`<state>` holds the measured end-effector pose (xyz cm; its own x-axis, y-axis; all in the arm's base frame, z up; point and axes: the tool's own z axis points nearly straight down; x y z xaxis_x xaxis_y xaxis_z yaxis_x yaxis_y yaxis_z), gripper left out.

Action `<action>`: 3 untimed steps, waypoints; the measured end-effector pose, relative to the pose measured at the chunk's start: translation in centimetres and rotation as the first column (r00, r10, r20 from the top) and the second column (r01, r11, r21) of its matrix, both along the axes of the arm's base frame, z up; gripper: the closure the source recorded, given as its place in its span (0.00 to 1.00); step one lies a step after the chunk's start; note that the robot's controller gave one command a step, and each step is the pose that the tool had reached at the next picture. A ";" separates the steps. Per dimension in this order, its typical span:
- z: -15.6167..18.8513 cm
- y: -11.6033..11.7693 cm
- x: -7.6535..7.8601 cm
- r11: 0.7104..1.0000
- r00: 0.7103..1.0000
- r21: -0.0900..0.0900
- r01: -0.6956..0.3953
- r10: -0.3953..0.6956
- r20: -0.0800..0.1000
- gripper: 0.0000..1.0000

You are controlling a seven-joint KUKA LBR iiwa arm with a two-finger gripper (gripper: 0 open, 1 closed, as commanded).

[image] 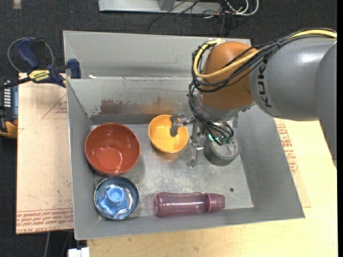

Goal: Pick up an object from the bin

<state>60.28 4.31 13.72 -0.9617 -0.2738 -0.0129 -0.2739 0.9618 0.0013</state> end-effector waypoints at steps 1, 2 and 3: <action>0.0 0.0 0.0 1.000 1.000 0.000 0.000 0.000 0.000 0.00; 0.0 0.0 0.0 1.000 1.000 0.000 0.000 0.000 0.000 0.00; -6.9 0.3 -0.4 0.976 0.976 -0.001 -0.218 0.218 0.000 0.00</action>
Offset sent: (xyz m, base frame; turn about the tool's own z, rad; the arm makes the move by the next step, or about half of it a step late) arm 0.0000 0.0000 0.0000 0.0000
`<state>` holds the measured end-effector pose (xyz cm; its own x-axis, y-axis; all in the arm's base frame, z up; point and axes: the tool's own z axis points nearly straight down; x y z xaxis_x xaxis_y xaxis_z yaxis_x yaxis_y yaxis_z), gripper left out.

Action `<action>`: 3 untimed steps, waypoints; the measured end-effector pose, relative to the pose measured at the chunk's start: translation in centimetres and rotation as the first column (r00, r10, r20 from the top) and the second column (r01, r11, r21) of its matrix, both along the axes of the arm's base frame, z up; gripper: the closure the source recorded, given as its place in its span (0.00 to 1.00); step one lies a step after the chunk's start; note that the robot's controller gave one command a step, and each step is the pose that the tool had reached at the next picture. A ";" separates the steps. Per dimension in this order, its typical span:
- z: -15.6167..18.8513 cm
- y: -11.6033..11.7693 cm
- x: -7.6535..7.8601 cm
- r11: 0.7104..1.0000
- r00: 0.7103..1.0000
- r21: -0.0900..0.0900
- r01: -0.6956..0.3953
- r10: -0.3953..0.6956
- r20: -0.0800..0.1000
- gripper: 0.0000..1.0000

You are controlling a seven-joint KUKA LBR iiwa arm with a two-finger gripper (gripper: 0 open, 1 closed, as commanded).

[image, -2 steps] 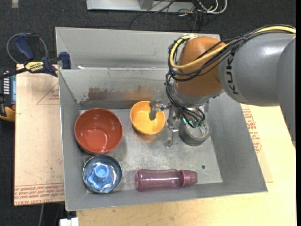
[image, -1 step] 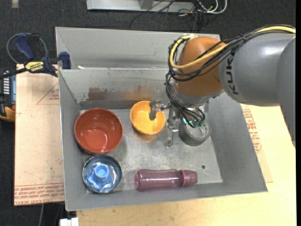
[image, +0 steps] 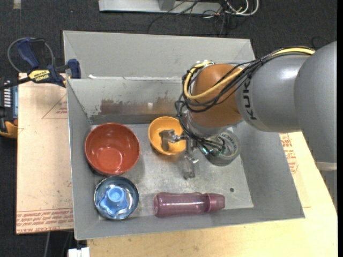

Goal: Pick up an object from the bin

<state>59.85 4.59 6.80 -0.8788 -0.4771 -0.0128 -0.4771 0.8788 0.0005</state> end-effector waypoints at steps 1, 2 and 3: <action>0.2 0.0 0.1 1.000 1.000 0.000 0.000 0.000 0.003 0.00; 0.4 0.0 0.4 1.000 1.000 0.001 0.004 -0.004 0.004 0.00; 0.3 2.1 -1.9 0.991 0.991 0.000 -0.133 0.133 0.006 1.00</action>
Offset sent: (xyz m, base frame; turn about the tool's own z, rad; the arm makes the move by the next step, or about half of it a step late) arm 0.0132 -0.0016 0.0074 0.0200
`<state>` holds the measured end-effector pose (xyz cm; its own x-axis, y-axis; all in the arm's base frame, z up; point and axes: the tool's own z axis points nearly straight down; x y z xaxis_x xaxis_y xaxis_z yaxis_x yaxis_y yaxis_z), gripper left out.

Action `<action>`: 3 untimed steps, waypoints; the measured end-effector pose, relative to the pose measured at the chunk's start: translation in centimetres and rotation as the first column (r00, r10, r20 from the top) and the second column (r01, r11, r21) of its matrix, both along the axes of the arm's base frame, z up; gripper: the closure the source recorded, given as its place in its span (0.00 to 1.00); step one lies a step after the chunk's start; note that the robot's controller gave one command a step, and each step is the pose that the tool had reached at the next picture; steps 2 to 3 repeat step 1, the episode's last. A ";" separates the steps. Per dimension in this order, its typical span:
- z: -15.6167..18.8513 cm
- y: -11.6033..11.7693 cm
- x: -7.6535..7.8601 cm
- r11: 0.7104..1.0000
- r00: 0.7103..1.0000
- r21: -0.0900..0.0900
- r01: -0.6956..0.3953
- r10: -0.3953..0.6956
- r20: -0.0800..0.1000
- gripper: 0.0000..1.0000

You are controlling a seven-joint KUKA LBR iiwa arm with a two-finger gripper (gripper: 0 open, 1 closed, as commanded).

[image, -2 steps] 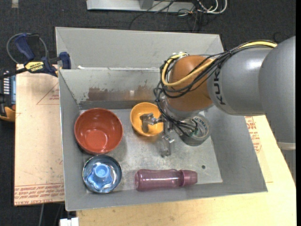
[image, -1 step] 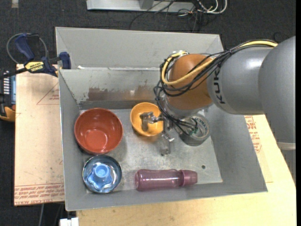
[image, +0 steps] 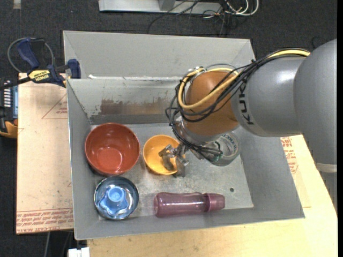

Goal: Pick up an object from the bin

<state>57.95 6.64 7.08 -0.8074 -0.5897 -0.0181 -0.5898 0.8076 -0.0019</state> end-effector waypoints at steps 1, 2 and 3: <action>0.0 0.0 0.0 1.000 1.000 0.000 0.001 -0.001 0.000 1.00; 0.0 0.0 0.0 1.000 1.000 0.000 0.001 -0.001 0.000 1.00; 0.0 0.0 0.0 1.000 1.000 0.000 0.001 -0.001 0.000 1.00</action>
Offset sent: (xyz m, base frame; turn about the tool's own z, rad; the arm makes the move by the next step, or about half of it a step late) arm 0.0004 -0.0005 0.0335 0.0083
